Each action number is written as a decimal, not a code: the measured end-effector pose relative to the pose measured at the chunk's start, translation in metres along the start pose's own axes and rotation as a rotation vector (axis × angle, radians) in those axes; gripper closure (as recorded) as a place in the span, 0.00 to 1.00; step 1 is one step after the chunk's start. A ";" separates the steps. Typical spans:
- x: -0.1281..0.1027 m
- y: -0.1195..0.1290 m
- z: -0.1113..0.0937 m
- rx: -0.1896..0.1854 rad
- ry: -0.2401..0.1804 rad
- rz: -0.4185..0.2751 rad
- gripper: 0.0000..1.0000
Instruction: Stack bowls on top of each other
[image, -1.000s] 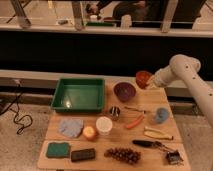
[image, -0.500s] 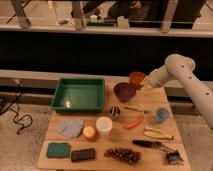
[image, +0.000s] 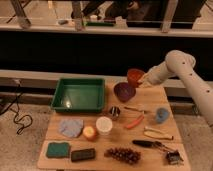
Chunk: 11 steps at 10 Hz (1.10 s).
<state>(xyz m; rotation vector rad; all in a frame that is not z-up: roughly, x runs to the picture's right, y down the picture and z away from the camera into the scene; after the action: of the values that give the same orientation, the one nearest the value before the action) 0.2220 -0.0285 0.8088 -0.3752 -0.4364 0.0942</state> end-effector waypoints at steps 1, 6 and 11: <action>0.001 0.000 -0.001 0.001 0.001 0.001 1.00; 0.000 0.000 0.000 0.000 0.000 0.000 1.00; -0.039 0.021 0.027 -0.046 -0.037 -0.057 1.00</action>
<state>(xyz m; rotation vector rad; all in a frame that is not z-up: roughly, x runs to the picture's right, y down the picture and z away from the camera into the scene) 0.1754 -0.0064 0.8080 -0.4067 -0.4858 0.0353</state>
